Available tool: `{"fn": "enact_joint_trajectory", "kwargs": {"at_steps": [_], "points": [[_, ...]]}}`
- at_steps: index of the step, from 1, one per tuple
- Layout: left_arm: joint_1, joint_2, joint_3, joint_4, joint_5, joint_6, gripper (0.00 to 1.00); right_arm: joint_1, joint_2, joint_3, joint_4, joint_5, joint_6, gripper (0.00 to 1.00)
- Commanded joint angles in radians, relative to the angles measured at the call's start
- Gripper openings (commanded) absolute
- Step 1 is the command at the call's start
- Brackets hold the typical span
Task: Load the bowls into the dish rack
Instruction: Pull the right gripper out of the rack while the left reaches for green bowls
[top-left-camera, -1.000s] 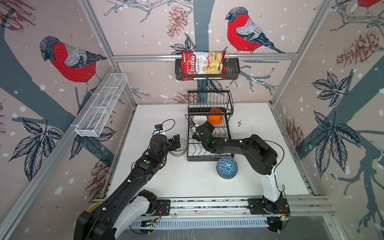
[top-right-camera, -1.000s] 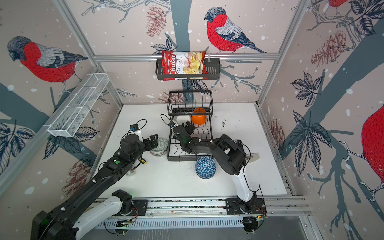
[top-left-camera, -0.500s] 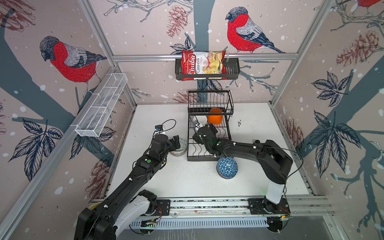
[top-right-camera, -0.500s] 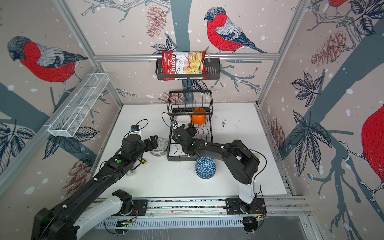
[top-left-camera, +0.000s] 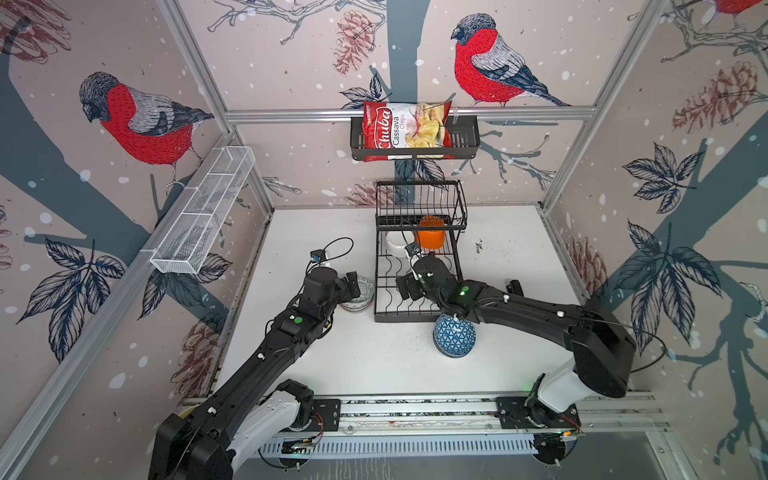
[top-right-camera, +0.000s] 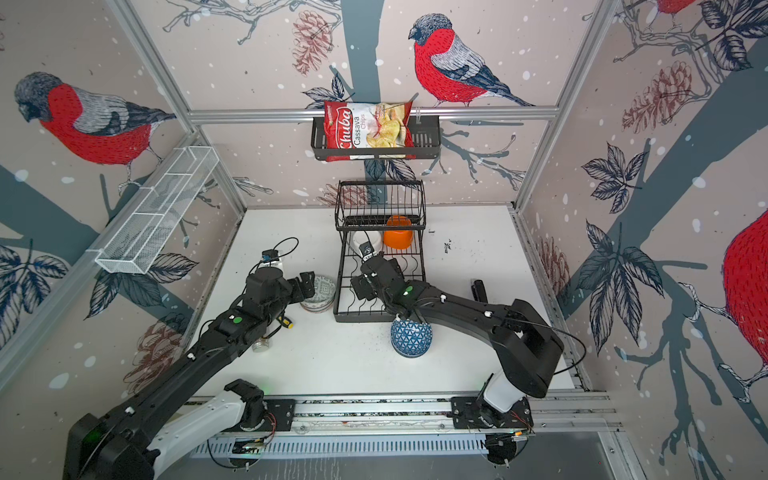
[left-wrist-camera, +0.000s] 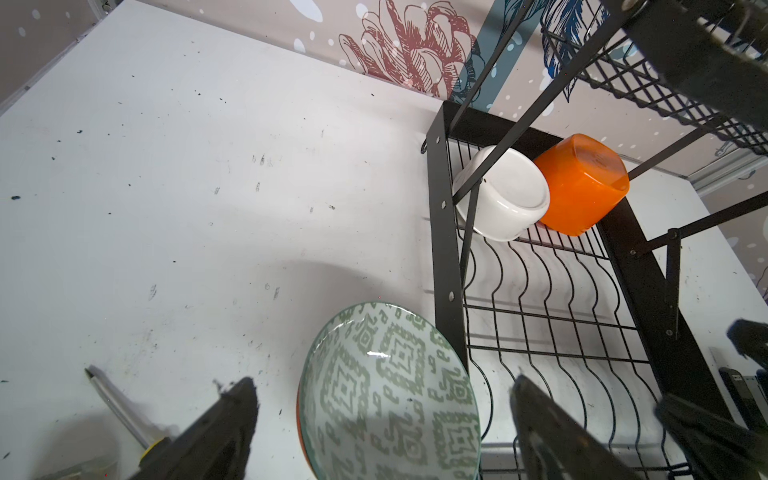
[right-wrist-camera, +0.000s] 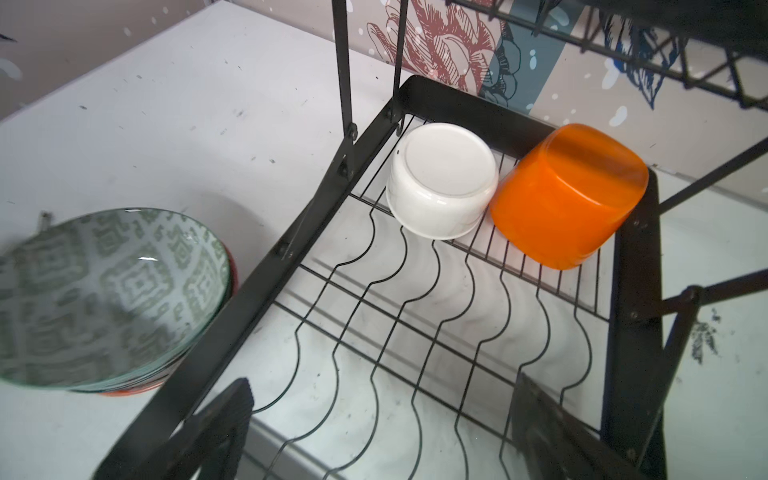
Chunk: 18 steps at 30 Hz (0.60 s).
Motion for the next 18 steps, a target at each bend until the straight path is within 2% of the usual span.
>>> {"fn": "enact_joint_trajectory", "kwargs": {"at_steps": [1,7,12,18], "points": [[0.001,0.007,0.021,-0.049,-0.028,-0.014,0.94,-0.006,-0.049,-0.008,-0.072,-0.040,0.076,0.96],[0.001,0.042,0.058,-0.152,-0.034,-0.069,0.93,-0.006,-0.134,-0.037,-0.135,0.012,0.093,0.96],[0.001,0.129,0.140,-0.293,-0.078,-0.093,0.91,-0.008,-0.179,-0.089,-0.132,0.042,0.092,0.96],[0.002,0.233,0.213,-0.397,-0.086,-0.070,0.88,-0.010,-0.199,-0.148,-0.096,0.061,0.088,0.95]]}}
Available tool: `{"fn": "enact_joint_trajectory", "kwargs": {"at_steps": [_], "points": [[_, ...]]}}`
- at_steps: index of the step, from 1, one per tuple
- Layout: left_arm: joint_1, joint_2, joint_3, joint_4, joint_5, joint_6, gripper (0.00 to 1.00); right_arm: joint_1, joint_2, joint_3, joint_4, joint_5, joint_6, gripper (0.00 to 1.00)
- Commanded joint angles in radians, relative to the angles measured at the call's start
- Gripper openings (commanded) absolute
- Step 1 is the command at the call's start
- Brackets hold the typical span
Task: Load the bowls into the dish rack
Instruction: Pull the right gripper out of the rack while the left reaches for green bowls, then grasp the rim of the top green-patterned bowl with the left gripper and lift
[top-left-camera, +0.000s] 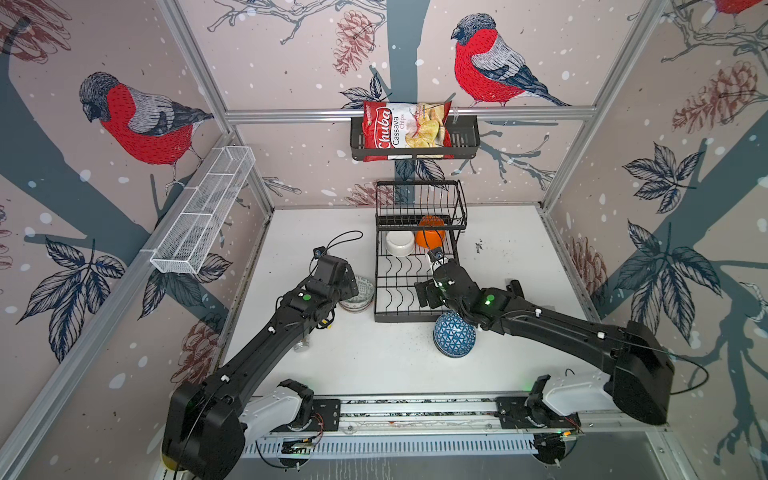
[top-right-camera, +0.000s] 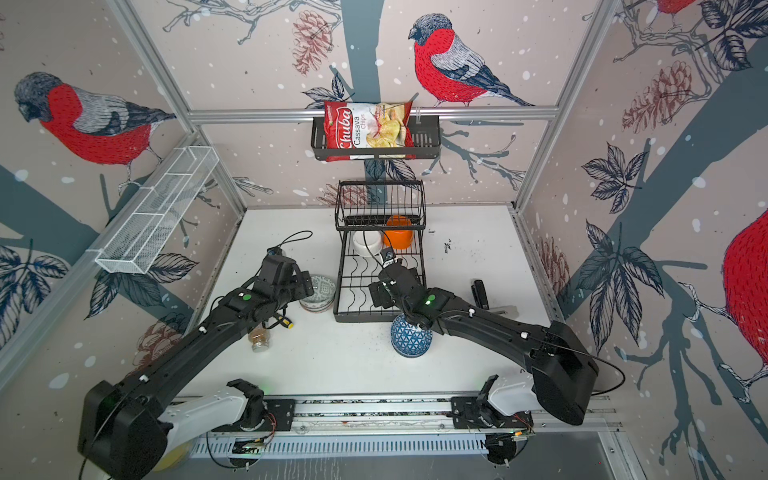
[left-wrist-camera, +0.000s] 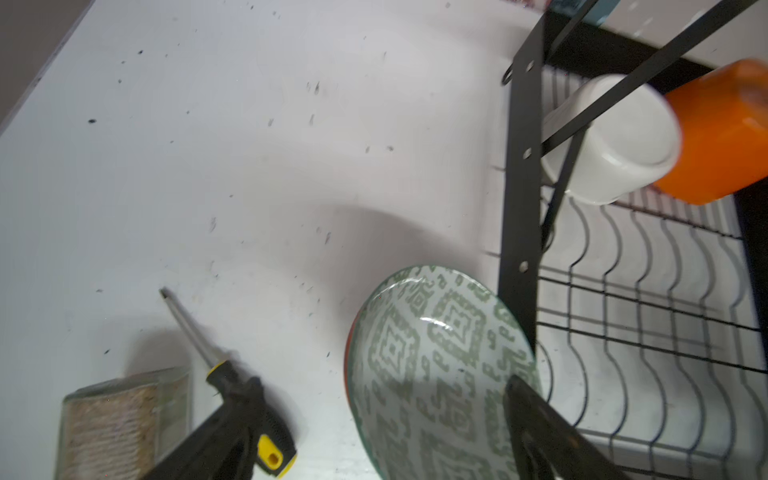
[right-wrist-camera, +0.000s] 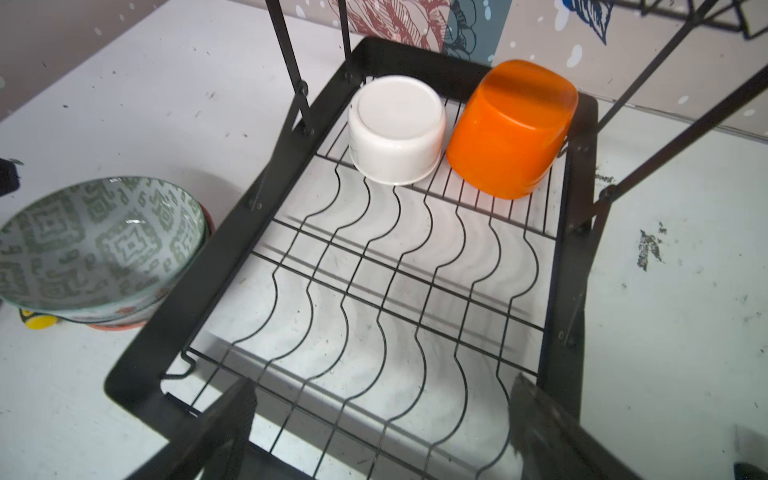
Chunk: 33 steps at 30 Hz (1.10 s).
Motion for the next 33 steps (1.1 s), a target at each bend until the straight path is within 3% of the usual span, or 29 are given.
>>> {"fn": "enact_joint_trajectory", "kwargs": {"at_steps": [1,17,33], "points": [[0.002,0.046,0.038,-0.102,-0.009,0.014,0.87,-0.001,-0.013,-0.017,0.030,0.040,0.008,0.95],[0.010,0.246,0.156,-0.229,-0.027,0.062,0.49,-0.013,-0.146,-0.119,0.133,0.063,-0.030,0.95],[0.011,0.300,0.164,-0.221,-0.009,0.063,0.19,-0.018,-0.072,-0.105,0.137,0.050,-0.031,0.95]]}}
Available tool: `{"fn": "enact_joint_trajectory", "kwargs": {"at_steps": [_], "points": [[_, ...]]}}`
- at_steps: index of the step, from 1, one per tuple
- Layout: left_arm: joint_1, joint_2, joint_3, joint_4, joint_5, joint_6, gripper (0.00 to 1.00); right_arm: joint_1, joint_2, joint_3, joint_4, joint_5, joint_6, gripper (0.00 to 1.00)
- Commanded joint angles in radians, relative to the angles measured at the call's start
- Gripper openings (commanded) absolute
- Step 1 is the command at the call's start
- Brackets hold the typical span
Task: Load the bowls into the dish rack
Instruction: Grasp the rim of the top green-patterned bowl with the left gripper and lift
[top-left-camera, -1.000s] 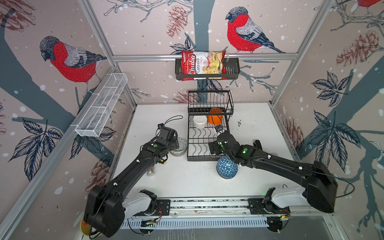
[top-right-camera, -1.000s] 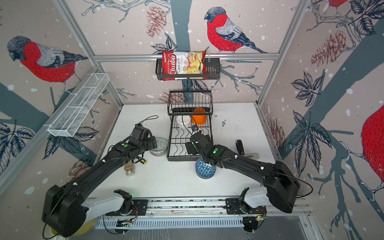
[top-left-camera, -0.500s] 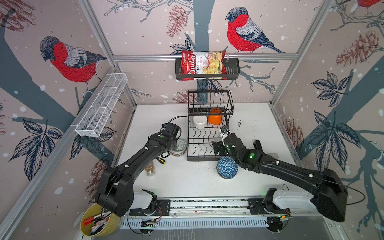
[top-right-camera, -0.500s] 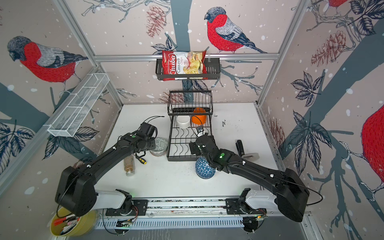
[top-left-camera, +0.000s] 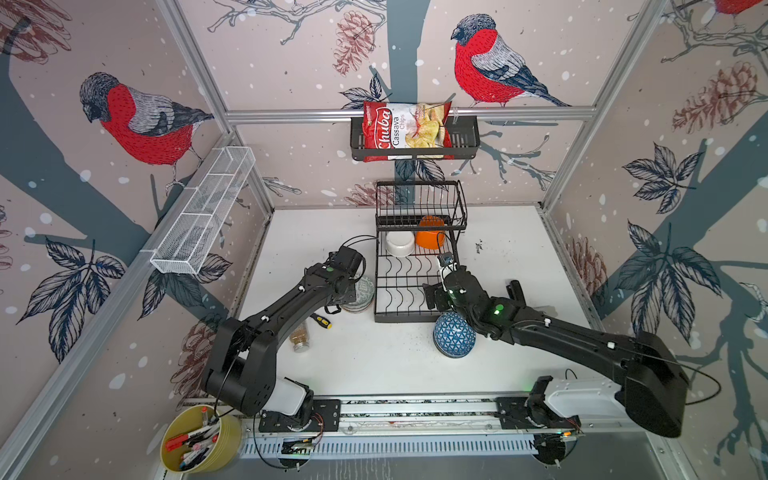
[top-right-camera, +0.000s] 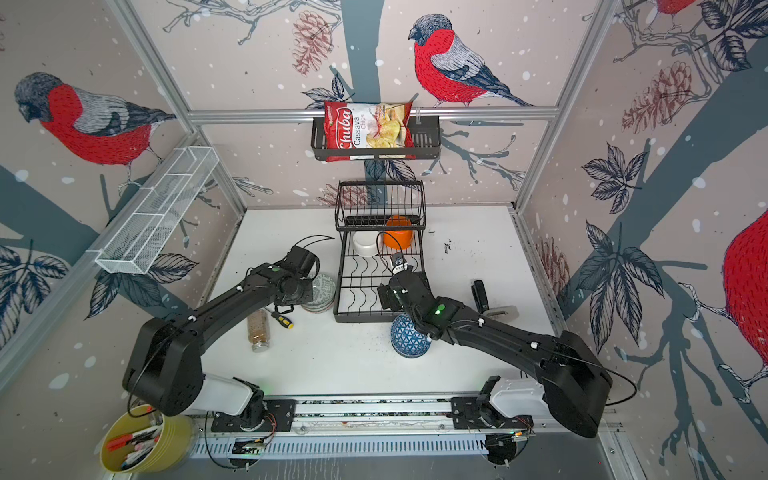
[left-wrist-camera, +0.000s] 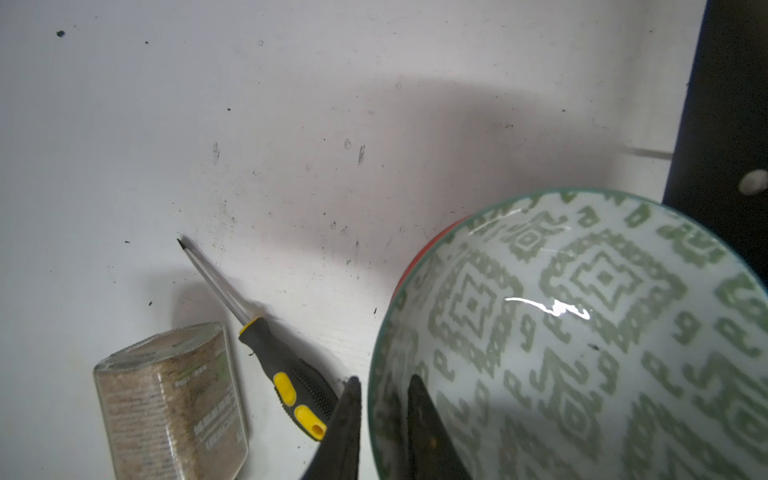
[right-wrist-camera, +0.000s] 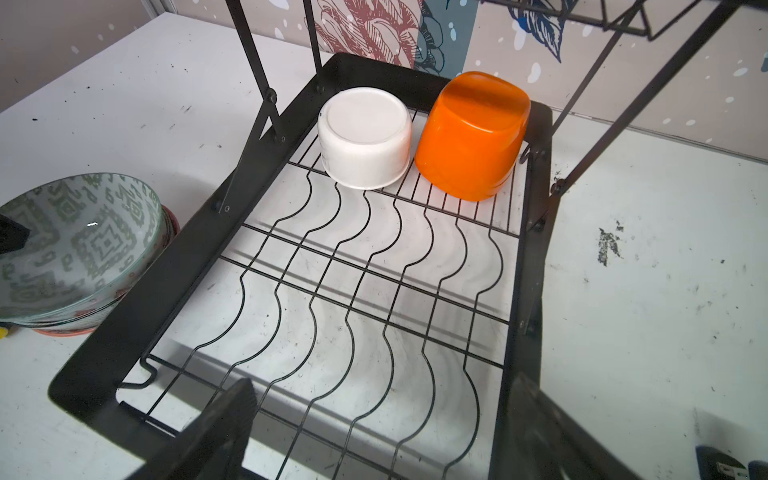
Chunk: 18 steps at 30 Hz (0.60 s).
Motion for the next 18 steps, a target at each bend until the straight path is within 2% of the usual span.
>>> {"fn": "enact_joint_trajectory", "kwargs": {"at_steps": [1,9,13,18], "points": [[0.003,-0.014,0.005,-0.002,-0.007,0.009,0.18,0.001,0.005,0.008,0.030,0.003,-0.004,0.95],[0.004,-0.030,-0.001,0.010,-0.011,0.019,0.15,0.001,0.018,0.015,0.033,-0.014,-0.002,0.95],[0.004,-0.030,-0.010,0.019,-0.011,0.018,0.23,0.002,0.017,0.019,0.034,-0.021,0.000,0.95],[0.004,-0.025,-0.013,0.024,-0.013,0.016,0.24,0.002,0.015,0.019,0.033,-0.024,0.002,0.95]]}}
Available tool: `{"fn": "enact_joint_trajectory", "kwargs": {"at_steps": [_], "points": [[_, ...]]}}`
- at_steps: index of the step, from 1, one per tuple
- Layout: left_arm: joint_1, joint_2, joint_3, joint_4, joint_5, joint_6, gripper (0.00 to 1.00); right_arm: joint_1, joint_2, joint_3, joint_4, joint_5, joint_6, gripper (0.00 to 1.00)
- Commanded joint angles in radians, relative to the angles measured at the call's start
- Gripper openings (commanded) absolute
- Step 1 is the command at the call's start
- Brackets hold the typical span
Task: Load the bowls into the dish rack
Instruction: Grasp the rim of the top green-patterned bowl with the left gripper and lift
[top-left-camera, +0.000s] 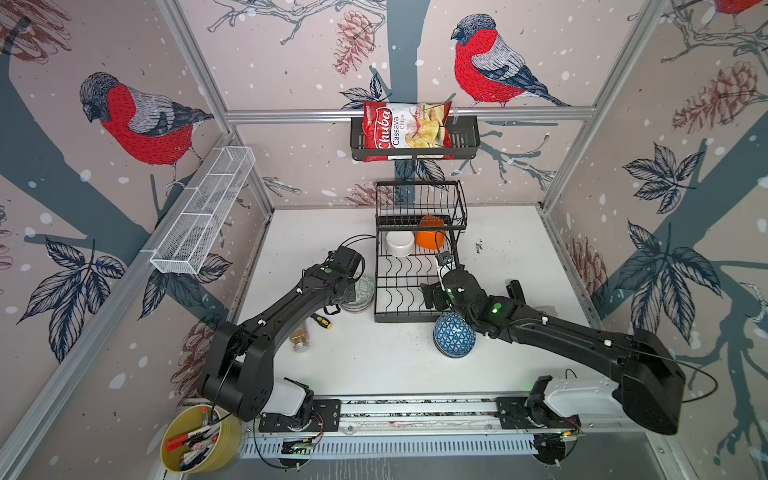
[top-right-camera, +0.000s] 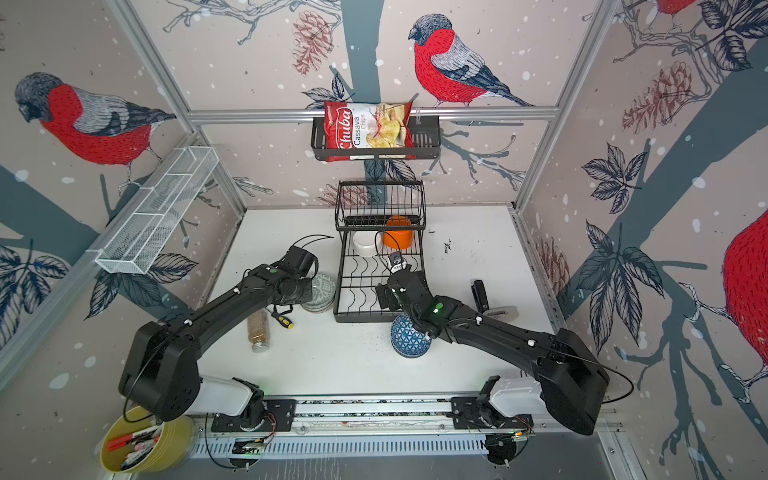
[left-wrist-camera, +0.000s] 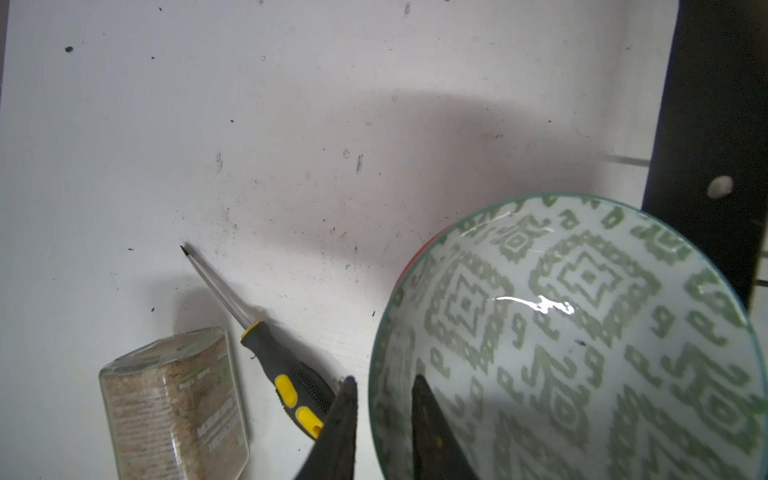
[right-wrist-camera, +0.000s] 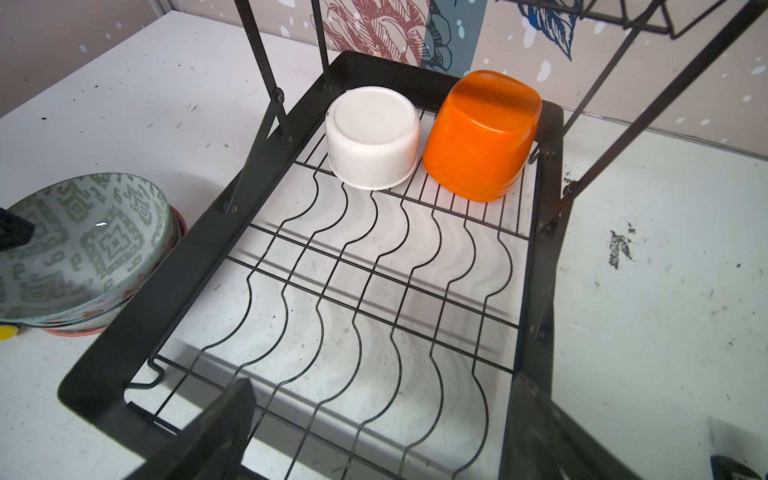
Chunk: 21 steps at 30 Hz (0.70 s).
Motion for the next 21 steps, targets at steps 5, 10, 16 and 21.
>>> {"fn": "enact_joint_trajectory", "kwargs": {"at_steps": [5,10,16,21], "points": [[0.004,-0.008,-0.005,0.015,-0.011,0.009,0.17,0.002,0.000,0.005,0.036,-0.009,0.003,0.95],[0.003,-0.008,-0.018,0.025,-0.005,0.007,0.16,0.002,0.007,0.008,0.039,-0.012,0.002,0.95],[0.003,-0.010,-0.026,0.032,-0.001,0.009,0.12,0.001,0.012,0.006,0.039,-0.015,0.002,0.95],[0.002,-0.018,-0.025,0.033,-0.004,0.017,0.07,0.002,0.014,0.009,0.039,-0.015,0.003,0.95]]}}
